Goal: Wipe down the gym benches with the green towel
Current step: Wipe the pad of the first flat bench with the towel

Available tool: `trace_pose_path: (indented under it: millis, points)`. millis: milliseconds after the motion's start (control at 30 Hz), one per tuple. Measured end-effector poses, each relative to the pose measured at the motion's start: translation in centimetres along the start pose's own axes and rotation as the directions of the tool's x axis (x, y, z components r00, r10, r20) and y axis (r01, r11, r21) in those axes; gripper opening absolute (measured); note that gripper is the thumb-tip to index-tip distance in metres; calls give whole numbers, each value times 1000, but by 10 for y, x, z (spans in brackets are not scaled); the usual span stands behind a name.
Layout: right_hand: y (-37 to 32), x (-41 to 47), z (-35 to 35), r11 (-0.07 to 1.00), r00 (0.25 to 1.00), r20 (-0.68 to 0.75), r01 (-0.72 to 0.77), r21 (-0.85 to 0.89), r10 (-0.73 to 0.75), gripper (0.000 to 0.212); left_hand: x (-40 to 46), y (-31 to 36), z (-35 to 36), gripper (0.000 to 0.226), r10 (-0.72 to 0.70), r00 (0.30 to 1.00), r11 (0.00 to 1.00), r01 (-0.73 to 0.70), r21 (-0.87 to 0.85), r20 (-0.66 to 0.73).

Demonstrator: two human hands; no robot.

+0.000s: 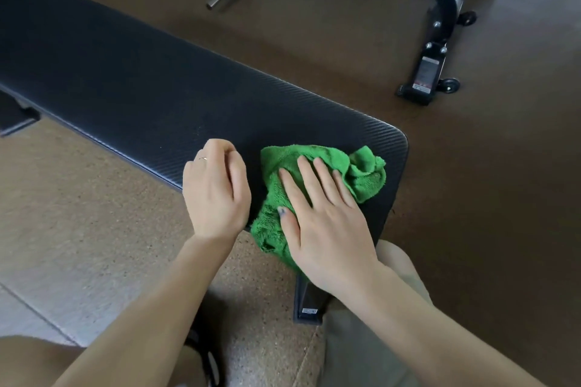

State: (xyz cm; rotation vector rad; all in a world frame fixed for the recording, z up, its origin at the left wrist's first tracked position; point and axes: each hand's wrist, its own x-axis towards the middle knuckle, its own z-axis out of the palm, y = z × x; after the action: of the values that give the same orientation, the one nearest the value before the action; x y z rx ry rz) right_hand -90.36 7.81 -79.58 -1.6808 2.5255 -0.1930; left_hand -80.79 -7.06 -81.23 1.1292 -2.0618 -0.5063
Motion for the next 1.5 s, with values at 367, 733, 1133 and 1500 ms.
trace_pose_path:
  millis: [367,733,1133,1500]
  points:
    - [39,108,3,966,964,-60,-257,19,258,60,16,0,1,40,308,909,931,-348,107,280]
    - [71,55,-8,974,974,-35,-226,-8,226,63,20,-3,6,49,307,860,923,-373,93,408]
    - [8,-25,3,919,922,-19,-383,93,386,59,18,-2,9,43,308,888,932,-353,77,343]
    - [63,45,-1,859,861,-29,-505,86,509,58,16,-2,8,43,293,883,933,-347,91,366]
